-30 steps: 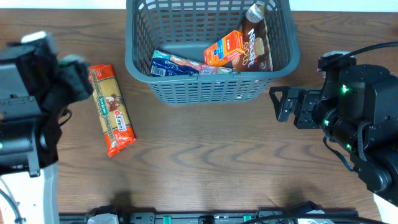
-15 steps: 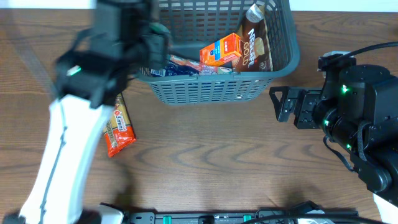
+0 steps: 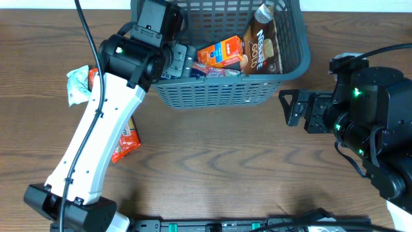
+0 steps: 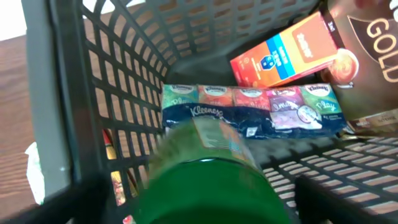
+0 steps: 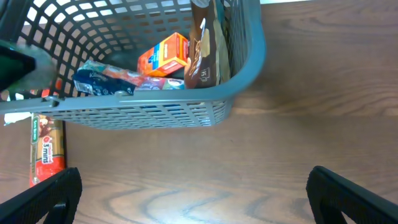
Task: Pack container
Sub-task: 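Lift the jar over the basket and release it inside, then move the left gripper back to the spaghetti packet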
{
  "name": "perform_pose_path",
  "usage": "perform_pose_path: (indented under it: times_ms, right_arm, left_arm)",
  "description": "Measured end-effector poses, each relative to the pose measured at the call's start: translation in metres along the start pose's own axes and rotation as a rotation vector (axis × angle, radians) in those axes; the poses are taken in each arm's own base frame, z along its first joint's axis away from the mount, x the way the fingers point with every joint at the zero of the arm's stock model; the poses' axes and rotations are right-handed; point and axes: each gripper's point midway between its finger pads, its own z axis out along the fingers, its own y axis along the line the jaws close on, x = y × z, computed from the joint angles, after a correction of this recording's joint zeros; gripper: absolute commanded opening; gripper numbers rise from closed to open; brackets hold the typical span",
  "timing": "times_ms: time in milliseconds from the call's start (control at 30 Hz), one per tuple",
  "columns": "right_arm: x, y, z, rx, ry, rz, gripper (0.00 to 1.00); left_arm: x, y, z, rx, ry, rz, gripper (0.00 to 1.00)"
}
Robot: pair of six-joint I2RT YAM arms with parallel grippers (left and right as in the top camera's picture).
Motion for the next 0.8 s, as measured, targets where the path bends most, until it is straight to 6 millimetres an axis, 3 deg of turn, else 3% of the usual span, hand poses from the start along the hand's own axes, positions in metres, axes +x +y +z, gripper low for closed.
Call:
perform_pose_path:
  times_ms: [167, 300, 433, 533, 667, 800]
  right_arm:
    - [0.000, 0.000, 0.000, 0.000, 0.000, 0.000, 0.99]
    - [0.000, 0.000, 0.000, 0.000, 0.000, 0.000, 0.99]
    - [0.000, 0.000, 0.000, 0.000, 0.000, 0.000, 0.99]
    - [0.000, 0.000, 0.000, 0.000, 0.000, 0.000, 0.99]
    - [0.000, 0.000, 0.000, 0.000, 0.000, 0.000, 0.99]
    - [0.000, 0.000, 0.000, 0.000, 0.000, 0.000, 0.99]
  left_arm:
    - [-0.005, 0.005, -0.022, -0.009, -0.053, -0.010, 0.99]
    - [-0.011, 0.028, -0.068, -0.069, -0.156, -0.082, 0.99]
    - [-0.003, 0.081, -0.121, -0.183, -0.249, -0.233, 0.98]
    - [0.018, 0.137, -0.144, -0.311, -0.258, -0.401, 0.98]
    - [0.048, 0.201, -0.144, -0.436, -0.212, -0.599, 0.98]
    - [0.084, 0.252, -0.115, -0.484, -0.136, -0.757, 0.99]
